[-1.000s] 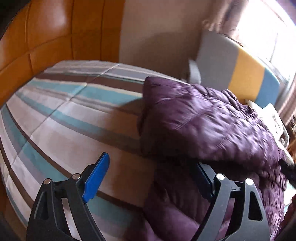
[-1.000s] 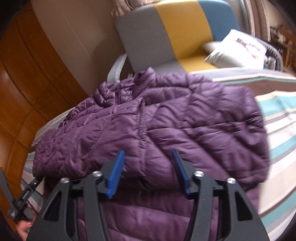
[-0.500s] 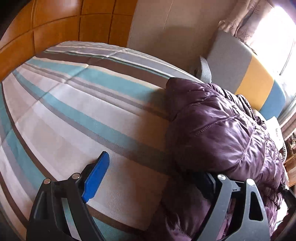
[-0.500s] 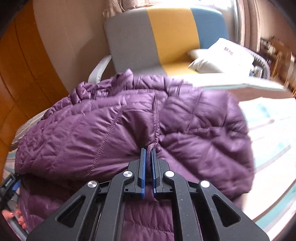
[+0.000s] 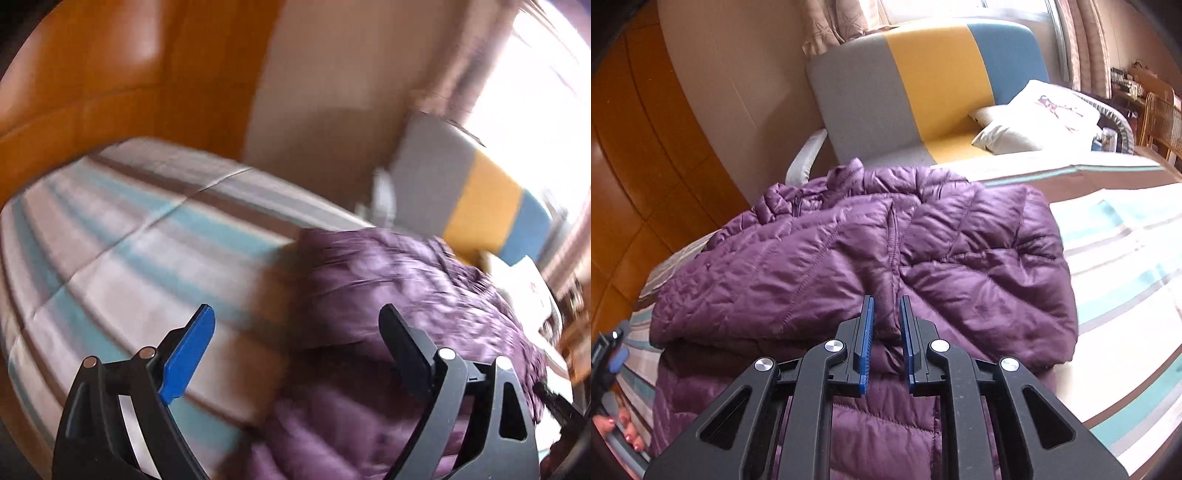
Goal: Fold large clothes
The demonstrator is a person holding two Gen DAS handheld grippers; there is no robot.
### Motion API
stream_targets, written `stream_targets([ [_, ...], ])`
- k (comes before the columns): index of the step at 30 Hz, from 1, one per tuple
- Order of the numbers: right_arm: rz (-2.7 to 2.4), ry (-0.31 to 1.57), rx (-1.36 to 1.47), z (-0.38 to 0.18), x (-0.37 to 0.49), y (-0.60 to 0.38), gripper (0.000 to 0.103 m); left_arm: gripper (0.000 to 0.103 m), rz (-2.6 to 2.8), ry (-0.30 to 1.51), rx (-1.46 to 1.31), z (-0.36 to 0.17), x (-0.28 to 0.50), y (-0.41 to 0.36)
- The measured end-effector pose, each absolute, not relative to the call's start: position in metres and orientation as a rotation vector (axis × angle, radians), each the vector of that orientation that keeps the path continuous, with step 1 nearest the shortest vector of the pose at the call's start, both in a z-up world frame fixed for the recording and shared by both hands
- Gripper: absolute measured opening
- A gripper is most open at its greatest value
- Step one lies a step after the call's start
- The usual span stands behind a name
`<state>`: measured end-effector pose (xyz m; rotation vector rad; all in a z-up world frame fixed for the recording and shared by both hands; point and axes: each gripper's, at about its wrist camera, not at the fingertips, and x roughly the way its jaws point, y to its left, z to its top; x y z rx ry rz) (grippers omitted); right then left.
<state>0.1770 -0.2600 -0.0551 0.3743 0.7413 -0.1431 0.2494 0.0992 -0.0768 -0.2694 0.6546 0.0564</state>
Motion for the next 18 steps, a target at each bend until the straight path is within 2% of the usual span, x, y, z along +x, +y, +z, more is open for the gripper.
stream_targets([
  [5,-0.115,0.719,0.359,-0.043,0.183,-0.252,0.014,0.091,-0.059,0.639,-0.178,-0.065,0.279,0.051],
  [10,-0.092,0.725,0.325,-0.038,0.198,-0.240,0.014,0.091,-0.132,0.723,-0.082,-0.081,0.314,0.015],
  [14,-0.085,0.719,0.270,-0.037,0.216,-0.228,0.014,0.090,-0.080,0.791,0.012,-0.110,0.332,0.016],
  [18,-0.073,0.740,0.246,-0.045,0.236,-0.223,0.014,0.091,-0.028,0.837,-0.026,-0.124,0.336,0.031],
])
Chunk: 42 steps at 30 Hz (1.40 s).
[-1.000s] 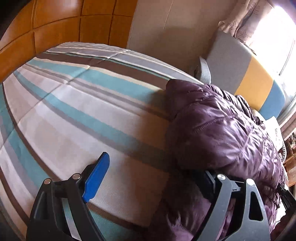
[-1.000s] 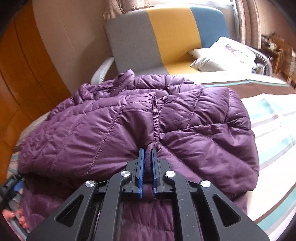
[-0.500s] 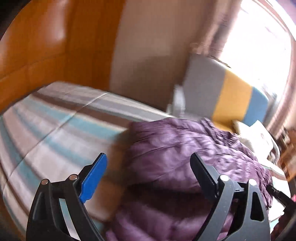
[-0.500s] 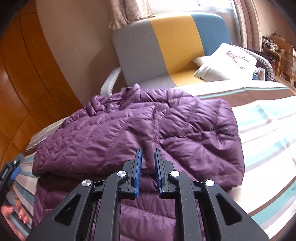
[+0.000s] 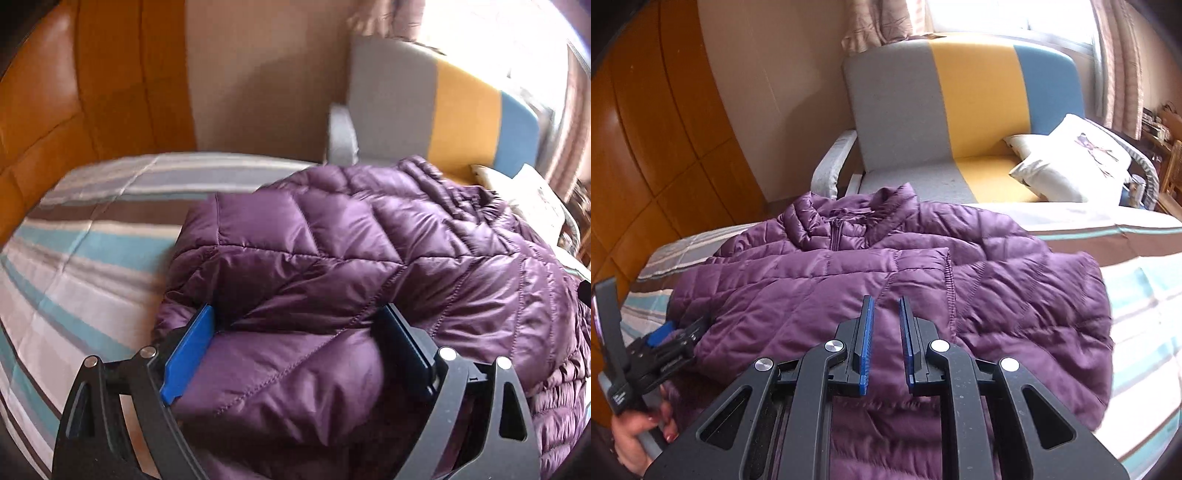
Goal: Fold large clothes
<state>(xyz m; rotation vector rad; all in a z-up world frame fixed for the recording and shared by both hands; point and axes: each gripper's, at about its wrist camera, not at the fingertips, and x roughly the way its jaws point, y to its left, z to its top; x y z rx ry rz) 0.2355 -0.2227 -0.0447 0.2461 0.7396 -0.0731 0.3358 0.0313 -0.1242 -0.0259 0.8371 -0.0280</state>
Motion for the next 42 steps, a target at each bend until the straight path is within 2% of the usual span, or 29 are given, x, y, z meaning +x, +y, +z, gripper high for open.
stream_targets([
  [10,-0.143,0.817,0.226,-0.102,0.250,-0.220,0.014,0.093,-0.042,0.869,-0.027,-0.133,0.340,0.027],
  [17,-0.132,0.802,0.247,-0.081,0.235,-0.225,0.014,0.093,-0.111,0.785,-0.143,-0.107,0.323,0.036],
  [23,-0.072,0.734,0.215,-0.054,0.247,-0.208,0.014,0.093,-0.181,0.754,-0.073,-0.093,0.334,-0.011],
  [27,-0.073,0.798,0.181,-0.070,0.274,-0.197,0.014,0.094,-0.216,0.833,0.045,-0.118,0.352,-0.043],
  [32,-0.098,0.828,0.205,-0.100,0.276,-0.204,0.014,0.095,-0.234,0.888,0.038,-0.136,0.362,-0.046],
  [40,-0.078,0.810,0.268,-0.091,0.262,-0.212,0.014,0.097,-0.247,0.882,0.028,-0.125,0.351,-0.041],
  [41,-0.073,0.808,0.293,-0.085,0.252,-0.215,0.014,0.097,-0.247,0.881,0.022,-0.122,0.347,-0.037],
  [42,-0.063,0.803,0.314,-0.079,0.242,-0.216,0.025,0.100,-0.245,0.880,0.007,-0.117,0.338,-0.030],
])
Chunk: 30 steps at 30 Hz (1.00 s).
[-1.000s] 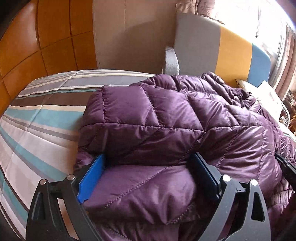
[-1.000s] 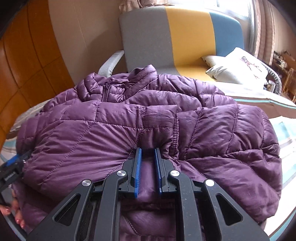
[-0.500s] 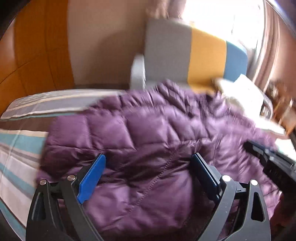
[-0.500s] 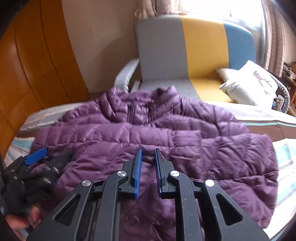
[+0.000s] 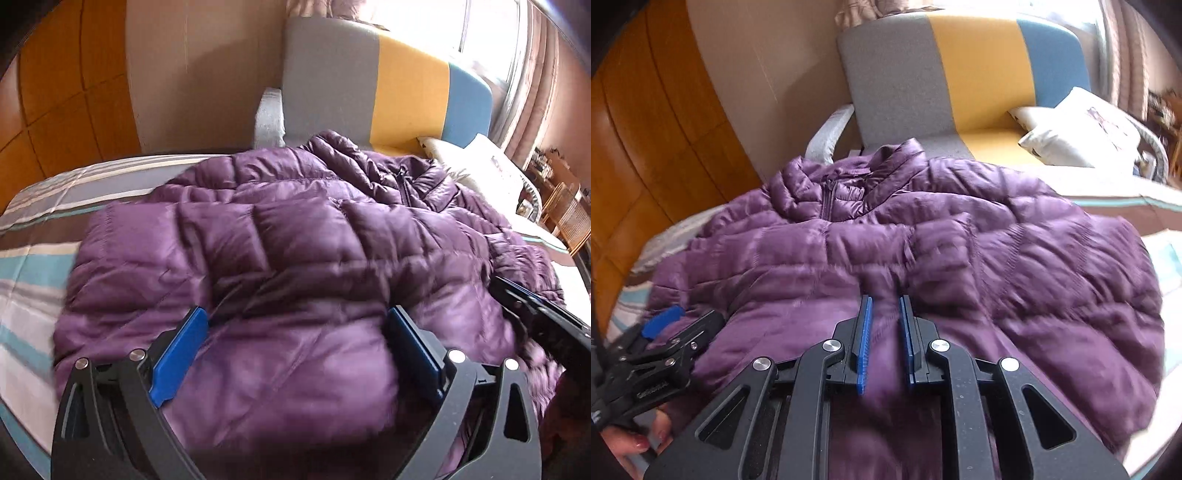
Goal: Fold large clothes
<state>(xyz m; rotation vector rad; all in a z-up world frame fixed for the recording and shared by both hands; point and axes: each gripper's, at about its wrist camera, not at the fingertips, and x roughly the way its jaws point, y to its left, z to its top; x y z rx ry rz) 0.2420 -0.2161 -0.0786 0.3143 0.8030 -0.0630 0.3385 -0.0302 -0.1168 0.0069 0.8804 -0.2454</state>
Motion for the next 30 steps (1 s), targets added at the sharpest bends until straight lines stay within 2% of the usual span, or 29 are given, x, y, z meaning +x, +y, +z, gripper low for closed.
stream_targets([
  [1,-0.057,0.793,0.323,-0.074,0.231,-0.218,0.042,0.100,-0.245,0.884,-0.004,-0.115,0.332,-0.025],
  [3,-0.066,0.762,0.303,-0.064,0.205,-0.219,0.055,0.100,-0.247,0.882,-0.015,-0.109,0.314,-0.014],
  [8,-0.100,0.796,0.262,-0.065,0.145,-0.223,0.055,0.101,-0.266,0.860,0.025,-0.104,0.259,0.002],
  [16,-0.170,0.864,0.290,-0.093,0.080,-0.236,0.055,0.101,-0.204,0.888,0.044,-0.129,0.209,0.022],
  [30,-0.188,0.835,0.327,-0.070,-0.032,-0.269,0.055,0.101,-0.188,0.827,-0.022,-0.109,0.130,0.101],
])
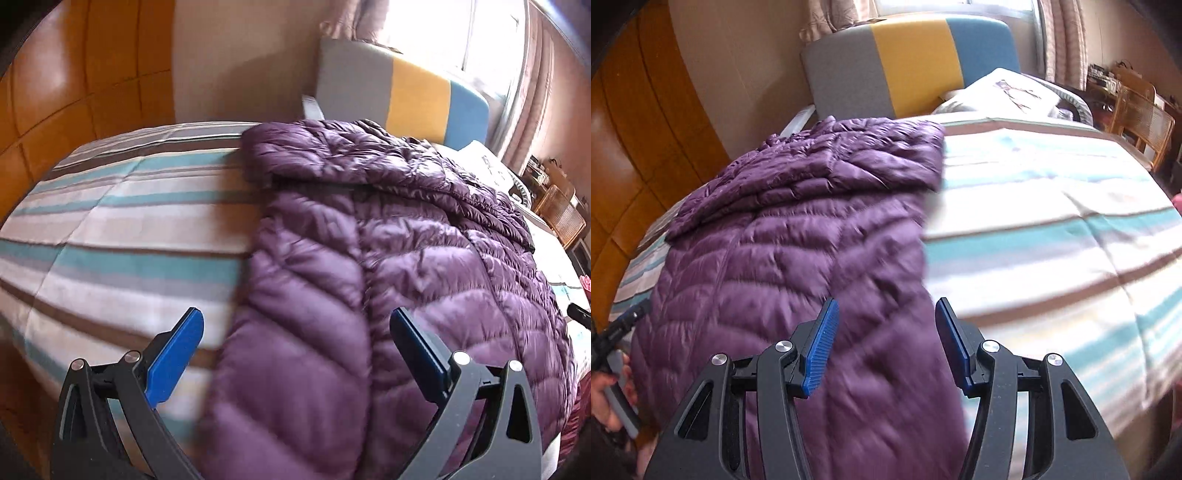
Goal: Fold large clothes
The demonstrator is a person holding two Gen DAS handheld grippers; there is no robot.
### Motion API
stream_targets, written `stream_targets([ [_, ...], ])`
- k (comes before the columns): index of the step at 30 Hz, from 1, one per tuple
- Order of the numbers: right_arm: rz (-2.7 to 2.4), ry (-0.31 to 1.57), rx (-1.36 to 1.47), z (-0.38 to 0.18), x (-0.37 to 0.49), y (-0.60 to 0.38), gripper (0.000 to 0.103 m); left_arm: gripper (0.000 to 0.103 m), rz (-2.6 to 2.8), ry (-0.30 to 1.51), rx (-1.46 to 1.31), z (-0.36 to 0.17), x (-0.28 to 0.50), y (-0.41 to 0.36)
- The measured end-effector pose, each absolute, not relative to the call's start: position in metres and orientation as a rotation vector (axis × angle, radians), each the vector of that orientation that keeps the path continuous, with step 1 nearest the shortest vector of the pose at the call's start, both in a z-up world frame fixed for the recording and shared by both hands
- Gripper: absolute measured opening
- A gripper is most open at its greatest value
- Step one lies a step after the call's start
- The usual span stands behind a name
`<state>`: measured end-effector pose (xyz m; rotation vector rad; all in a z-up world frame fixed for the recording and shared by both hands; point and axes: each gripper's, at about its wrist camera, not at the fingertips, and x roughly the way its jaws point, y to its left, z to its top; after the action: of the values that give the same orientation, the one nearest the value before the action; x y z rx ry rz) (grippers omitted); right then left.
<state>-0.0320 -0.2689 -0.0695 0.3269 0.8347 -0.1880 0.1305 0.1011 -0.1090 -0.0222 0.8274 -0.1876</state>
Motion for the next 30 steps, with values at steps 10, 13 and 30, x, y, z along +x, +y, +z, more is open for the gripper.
stream_targets([
  [10,-0.138,0.911,0.360,-0.083,-0.106,-0.273,0.049,0.081,-0.236,0.898,-0.053,-0.120,0.094,0.147],
  [13,-0.141,0.927,0.363,-0.091,-0.116,-0.272,0.049,0.081,-0.251,0.910,-0.051,-0.124,0.086,0.148],
  [30,-0.051,0.989,0.276,-0.114,-0.119,-0.243,0.021,0.060,-0.325,1.028,0.080,-0.137,0.056,0.137],
])
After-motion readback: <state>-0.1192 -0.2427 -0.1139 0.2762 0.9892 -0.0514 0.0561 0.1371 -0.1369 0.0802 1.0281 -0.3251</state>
